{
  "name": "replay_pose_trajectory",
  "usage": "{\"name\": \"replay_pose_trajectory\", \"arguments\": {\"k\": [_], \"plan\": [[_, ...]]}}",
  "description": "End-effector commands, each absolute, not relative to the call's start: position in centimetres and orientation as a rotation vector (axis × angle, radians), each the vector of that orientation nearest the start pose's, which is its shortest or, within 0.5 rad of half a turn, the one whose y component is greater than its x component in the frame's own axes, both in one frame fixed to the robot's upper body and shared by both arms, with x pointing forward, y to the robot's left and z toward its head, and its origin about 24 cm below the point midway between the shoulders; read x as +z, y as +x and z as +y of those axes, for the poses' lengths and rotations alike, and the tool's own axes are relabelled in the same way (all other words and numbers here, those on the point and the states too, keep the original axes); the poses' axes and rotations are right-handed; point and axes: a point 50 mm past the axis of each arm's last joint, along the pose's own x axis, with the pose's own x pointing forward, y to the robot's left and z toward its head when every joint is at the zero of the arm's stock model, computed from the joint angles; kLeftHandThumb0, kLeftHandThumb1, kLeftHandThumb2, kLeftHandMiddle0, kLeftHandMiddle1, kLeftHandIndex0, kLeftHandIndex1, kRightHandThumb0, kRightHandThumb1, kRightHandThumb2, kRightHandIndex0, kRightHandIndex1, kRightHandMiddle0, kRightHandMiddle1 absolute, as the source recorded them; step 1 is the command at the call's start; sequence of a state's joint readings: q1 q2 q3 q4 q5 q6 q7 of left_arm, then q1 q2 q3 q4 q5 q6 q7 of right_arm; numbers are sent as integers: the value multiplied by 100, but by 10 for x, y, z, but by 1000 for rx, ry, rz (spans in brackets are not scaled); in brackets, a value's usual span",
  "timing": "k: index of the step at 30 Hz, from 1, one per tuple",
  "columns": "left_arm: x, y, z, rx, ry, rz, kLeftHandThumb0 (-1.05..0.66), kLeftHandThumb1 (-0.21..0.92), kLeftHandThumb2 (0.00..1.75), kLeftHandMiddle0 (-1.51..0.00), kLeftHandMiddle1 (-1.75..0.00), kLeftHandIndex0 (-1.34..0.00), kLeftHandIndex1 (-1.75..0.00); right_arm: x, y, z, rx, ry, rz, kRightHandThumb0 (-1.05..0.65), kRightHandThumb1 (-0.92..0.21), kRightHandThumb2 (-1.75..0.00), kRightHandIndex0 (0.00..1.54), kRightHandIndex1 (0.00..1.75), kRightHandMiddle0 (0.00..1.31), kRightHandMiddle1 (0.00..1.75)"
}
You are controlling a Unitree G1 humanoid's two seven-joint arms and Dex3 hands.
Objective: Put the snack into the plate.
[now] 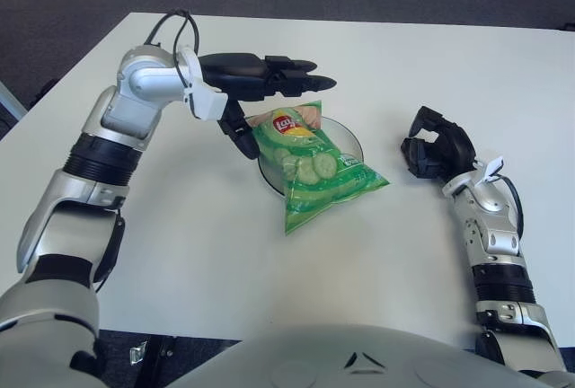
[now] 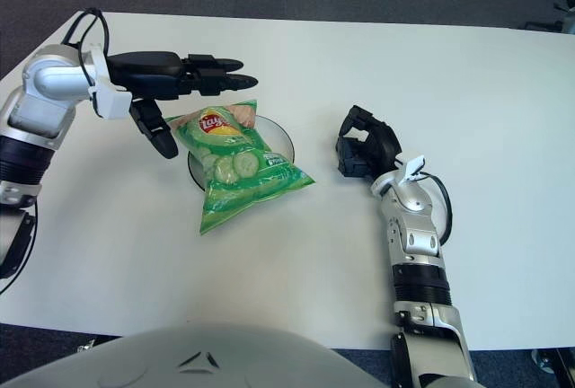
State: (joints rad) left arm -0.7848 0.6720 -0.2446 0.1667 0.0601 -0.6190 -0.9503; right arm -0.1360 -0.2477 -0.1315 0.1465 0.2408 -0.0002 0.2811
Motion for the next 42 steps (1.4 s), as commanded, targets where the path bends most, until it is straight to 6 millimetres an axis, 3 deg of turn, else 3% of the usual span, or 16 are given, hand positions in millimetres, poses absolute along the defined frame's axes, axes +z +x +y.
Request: {"name": "replay_pose_trajectory", "arguments": {"k": [1, 13, 22, 26, 29, 33, 35, 38, 42], "plan": [[236, 300, 138, -1088, 1273, -703, -105, 89, 11, 0, 0, 0, 0, 15, 260, -210, 138, 59, 165, -50, -26, -138, 130, 175, 66, 175], [241, 299, 148, -1028, 1159, -666, -105, 90, 11, 0, 0, 0, 0, 15, 260, -211, 143, 46, 164, -50, -26, -138, 130, 175, 66, 175], [239, 298, 162, -903, 1077, -620, -92, 83, 6, 0, 0, 0, 0, 14, 261, -211, 143, 43, 175, -50, -26, -138, 130, 175, 66, 175], [211, 301, 179, -743, 1021, -594, -92, 84, 7, 0, 0, 0, 0, 13, 261, -211, 144, 41, 176, -50, -27, -138, 130, 175, 66, 175], [206, 303, 181, -676, 996, -602, -93, 86, 8, 0, 0, 0, 0, 13, 260, -212, 144, 41, 177, -50, -27, -138, 130, 175, 65, 175], [182, 316, 187, -481, 860, -579, -95, 90, 15, 0, 0, -2, -1, 12, 259, -213, 145, 44, 181, -50, -27, -137, 129, 175, 65, 175], [173, 317, 192, -439, 829, -569, -95, 91, 26, -1, 0, -2, -8, 12, 259, -214, 145, 44, 183, -50, -27, -137, 129, 175, 65, 175], [148, 318, 209, -398, 770, -502, -98, 92, 56, -11, -5, 0, -27, 12, 258, -215, 144, 44, 187, -50, -27, -137, 129, 175, 65, 175], [114, 315, 227, -388, 649, -396, -102, 92, 77, -17, -8, 0, -34, 11, 258, -216, 140, 38, 194, -50, -27, -137, 129, 175, 65, 175]]}}
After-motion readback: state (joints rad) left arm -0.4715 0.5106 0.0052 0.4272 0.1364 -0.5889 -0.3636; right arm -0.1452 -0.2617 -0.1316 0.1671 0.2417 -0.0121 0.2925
